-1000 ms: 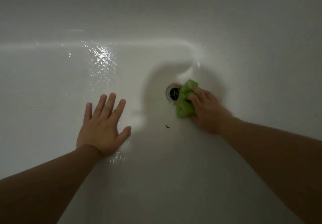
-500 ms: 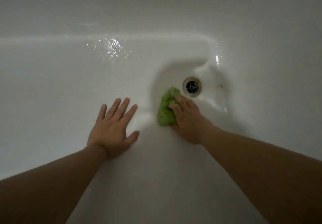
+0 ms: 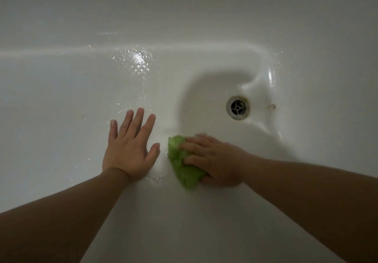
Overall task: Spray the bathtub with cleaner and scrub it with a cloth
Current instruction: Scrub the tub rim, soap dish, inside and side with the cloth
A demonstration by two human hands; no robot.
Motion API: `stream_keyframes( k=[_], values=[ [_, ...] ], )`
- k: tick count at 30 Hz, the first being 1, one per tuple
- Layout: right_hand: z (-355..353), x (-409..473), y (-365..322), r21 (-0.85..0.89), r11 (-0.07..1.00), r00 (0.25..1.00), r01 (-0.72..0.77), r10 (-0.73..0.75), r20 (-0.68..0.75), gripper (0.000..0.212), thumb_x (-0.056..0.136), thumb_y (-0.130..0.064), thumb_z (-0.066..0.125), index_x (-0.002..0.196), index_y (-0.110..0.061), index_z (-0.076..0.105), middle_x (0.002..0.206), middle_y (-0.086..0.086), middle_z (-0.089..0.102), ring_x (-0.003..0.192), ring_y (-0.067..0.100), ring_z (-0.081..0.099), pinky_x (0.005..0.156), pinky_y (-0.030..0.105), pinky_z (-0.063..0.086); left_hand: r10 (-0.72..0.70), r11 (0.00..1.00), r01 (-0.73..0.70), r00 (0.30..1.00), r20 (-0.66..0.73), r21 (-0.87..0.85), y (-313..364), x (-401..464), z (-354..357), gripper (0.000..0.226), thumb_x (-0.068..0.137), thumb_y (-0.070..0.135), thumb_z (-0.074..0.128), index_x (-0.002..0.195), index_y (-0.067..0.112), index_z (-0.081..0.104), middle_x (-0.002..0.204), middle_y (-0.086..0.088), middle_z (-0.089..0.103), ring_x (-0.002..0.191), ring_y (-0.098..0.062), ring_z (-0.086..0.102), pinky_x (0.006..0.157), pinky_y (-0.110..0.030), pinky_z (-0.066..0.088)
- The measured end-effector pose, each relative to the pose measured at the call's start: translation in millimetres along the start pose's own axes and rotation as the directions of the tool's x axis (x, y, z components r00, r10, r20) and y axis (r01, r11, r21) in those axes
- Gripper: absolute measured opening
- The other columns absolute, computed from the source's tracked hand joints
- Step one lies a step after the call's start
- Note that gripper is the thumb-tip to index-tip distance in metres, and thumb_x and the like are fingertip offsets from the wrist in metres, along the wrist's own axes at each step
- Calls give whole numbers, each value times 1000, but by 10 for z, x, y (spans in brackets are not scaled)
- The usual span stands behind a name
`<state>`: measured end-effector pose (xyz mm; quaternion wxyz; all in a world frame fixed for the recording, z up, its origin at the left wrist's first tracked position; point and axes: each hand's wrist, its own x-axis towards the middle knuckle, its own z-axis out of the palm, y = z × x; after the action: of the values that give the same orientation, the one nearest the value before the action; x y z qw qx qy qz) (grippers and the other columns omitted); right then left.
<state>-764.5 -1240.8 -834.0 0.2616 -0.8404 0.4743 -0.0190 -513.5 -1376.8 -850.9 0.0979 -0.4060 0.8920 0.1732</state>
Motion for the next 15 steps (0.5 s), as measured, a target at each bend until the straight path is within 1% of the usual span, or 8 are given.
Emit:
stream_keyframes(
  k=[1, 2, 5, 8, 10, 13, 15],
  values=[
    [-15, 189, 178, -25, 999, 998, -24, 22, -57, 55, 85, -47, 59, 132, -21, 50, 157, 15, 43, 146, 38, 37, 119, 55, 31, -4, 1000, 3, 1000, -15, -13, -6, 36, -5, 75, 98, 60, 30, 165, 33, 8, 173, 1, -2, 158, -20, -12, 126, -57, 0],
    [-51, 363, 378, -32, 996, 990, -88, 84, -117, 53, 85, -45, 60, 130, -19, 52, 156, 15, 44, 145, 39, 38, 117, 57, 34, -7, 1000, 7, 1000, -27, -22, -12, 82, -9, 75, 98, 60, 31, 165, 32, 9, 173, 1, -1, 158, -20, -11, 126, -56, 0],
    [-337, 768, 950, -60, 955, 926, -289, 263, -271, 53, 86, -48, 57, 130, -19, 51, 158, 13, 41, 145, 41, 35, 116, 58, 33, -14, 1000, 14, 999, -41, 1, -21, 268, -33, 79, 96, 63, 31, 165, 32, 7, 173, 1, -4, 158, -21, -12, 126, -57, -1],
    [-631, 876, 1373, -64, 919, 854, -389, 333, -400, 56, 86, -50, 62, 131, -18, 53, 158, 16, 41, 143, 45, 40, 114, 59, 35, -5, 1000, 6, 999, -54, 22, -30, 438, -62, 83, 94, 69, 32, 164, 33, 5, 172, 1, -7, 158, -23, -13, 126, -57, -3],
    [-652, 786, 1331, -1, 886, 797, -464, 416, -437, 60, 87, -55, 62, 133, -17, 53, 158, 17, 40, 141, 45, 40, 115, 57, 35, 3, 999, -1, 999, -52, 37, -29, 504, -67, 84, 94, 71, 32, 164, 35, 3, 172, 1, -10, 158, -24, -14, 126, -57, -3],
    [-365, 518, 834, 113, 801, 714, -589, 580, -393, 63, 92, -63, 48, 138, -20, 52, 162, 12, 32, 138, 43, 36, 113, 56, 34, 3, 999, -1, 998, -62, 34, -19, 534, -74, 85, 94, 72, 33, 164, 36, 3, 172, 1, -11, 158, -25, -15, 125, -59, -3],
    [-94, 376, 475, 136, 780, 694, -611, 610, -382, 59, 93, -63, 47, 136, -23, 53, 160, 11, 35, 137, 41, 36, 112, 57, 34, 9, 999, -6, 998, -61, 39, -5, 548, -74, 85, 94, 73, 33, 164, 36, 3, 172, 0, -12, 157, -26, -16, 125, -60, -2]
  ],
)
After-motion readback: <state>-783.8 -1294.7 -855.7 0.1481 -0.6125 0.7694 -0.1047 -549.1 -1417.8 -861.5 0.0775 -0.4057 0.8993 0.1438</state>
